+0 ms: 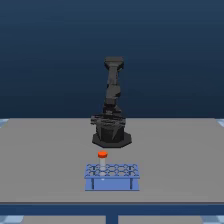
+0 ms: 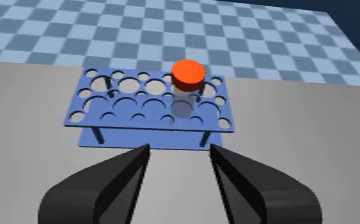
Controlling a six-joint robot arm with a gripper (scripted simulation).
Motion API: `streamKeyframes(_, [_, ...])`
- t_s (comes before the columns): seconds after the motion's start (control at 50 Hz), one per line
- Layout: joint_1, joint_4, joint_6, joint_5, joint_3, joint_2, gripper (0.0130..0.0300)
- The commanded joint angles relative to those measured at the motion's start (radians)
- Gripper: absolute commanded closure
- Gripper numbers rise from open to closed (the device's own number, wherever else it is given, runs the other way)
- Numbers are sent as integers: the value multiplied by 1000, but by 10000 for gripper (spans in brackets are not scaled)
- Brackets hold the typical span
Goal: Pick up the centrifuge tube on the rack
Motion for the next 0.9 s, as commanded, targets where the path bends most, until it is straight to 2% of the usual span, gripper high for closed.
streamKeyframes(0.02, [-2, -54, 63, -4, -3, 5, 130])
streamKeyframes(0.56, [-19, -427, 436, -31, -37, 60, 130])
streamKeyframes(0.9, [-30, -580, 589, -50, -67, 104, 130])
